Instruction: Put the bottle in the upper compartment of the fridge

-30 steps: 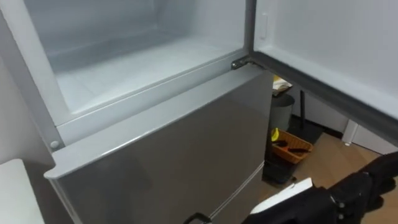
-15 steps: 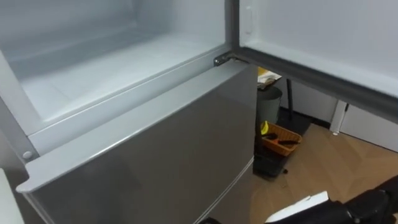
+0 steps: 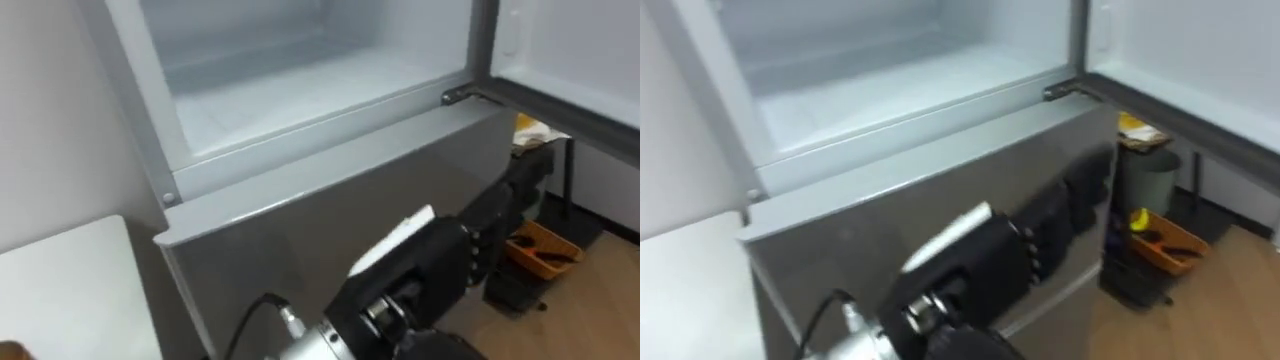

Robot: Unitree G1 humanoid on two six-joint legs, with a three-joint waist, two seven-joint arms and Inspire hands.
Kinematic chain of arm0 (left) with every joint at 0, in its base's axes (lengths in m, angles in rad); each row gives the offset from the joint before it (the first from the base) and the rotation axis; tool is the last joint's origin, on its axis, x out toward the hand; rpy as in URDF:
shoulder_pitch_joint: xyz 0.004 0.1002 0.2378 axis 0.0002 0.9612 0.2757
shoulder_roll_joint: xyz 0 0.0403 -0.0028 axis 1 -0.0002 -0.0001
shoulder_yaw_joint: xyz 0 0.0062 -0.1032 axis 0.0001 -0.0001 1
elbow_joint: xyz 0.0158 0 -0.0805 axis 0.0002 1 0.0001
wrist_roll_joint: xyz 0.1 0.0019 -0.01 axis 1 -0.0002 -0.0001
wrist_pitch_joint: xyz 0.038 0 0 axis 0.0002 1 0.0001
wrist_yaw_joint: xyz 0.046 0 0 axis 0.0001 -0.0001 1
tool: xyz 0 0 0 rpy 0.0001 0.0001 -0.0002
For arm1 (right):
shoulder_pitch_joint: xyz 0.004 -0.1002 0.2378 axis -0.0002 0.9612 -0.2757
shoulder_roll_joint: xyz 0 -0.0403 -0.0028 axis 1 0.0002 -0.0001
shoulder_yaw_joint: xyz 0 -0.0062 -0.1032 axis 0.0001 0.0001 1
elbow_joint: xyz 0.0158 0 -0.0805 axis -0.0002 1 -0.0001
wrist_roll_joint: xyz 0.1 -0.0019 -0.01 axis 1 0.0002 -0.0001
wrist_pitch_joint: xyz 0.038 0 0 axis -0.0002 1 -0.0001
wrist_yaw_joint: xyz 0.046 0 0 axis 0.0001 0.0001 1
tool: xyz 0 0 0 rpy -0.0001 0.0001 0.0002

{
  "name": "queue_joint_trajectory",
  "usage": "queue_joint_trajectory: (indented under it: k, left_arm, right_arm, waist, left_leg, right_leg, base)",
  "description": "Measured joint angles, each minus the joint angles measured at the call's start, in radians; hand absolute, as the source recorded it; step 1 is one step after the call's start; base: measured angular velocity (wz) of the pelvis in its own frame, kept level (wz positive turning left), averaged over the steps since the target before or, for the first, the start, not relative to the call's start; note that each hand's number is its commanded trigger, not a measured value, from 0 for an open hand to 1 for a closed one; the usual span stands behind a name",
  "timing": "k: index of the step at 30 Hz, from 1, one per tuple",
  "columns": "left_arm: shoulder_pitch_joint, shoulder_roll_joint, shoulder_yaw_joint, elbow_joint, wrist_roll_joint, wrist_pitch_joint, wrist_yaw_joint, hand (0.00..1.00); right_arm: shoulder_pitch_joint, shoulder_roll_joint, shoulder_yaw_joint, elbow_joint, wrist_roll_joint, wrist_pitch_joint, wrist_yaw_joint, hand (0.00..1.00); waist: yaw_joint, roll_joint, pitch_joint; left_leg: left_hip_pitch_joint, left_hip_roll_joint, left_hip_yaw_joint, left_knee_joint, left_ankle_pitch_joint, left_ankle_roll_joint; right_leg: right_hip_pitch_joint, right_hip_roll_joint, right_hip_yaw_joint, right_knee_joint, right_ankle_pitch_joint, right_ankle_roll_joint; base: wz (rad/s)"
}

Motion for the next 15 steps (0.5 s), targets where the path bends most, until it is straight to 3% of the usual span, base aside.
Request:
queue_joint_trajectory:
  k: [4,7,10,15]
  left_arm:
    - [0.056,0.026,0.121,-0.077,0.067,-0.017,0.047,0.00]
    - [0.088,0.043,0.227,-0.090,0.075,-0.045,0.078,0.00]
    - [0.135,0.060,0.327,-0.128,0.080,-0.081,0.123,0.00]
    - [0.182,0.064,0.482,-0.157,0.128,-0.123,0.195,0.00]
  right_arm:
    - [0.034,0.025,-0.007,0.002,-0.005,-0.005,0.008,0.00]
    - [0.061,0.026,-0.025,0.011,0.006,-0.009,0.031,0.00]
    - [0.074,0.030,-0.052,0.020,0.018,-0.025,0.053,0.00]
    - [0.092,0.028,-0.092,0.050,0.011,-0.041,0.103,0.00]
  waist:
    - [0.055,-0.014,-0.0143]
    - [0.101,-0.011,-0.0171]
    - [0.116,-0.008,-0.0172]
    - [0.169,0.004,-0.0170]
  left_leg:
    - [0.011,-0.008,-0.046,-0.001,0.003,0.000]
    - [0.023,-0.010,-0.072,-0.001,0.003,0.000]
    - [0.022,-0.012,-0.105,-0.001,0.003,0.000]
    - [0.043,-0.013,-0.107,0.000,0.003,0.000]
  right_leg:
    - [0.044,-0.004,-0.032,-0.012,-0.006,0.001]
    - [0.071,-0.006,-0.063,-0.015,-0.006,0.001]
    - [0.087,-0.007,-0.101,-0.018,-0.006,0.002]
    - [0.105,-0.008,-0.100,-0.018,-0.006,0.002]
  base:
    - [0.29]
    - [0.26]
    - [0.33]
    - [0.04]
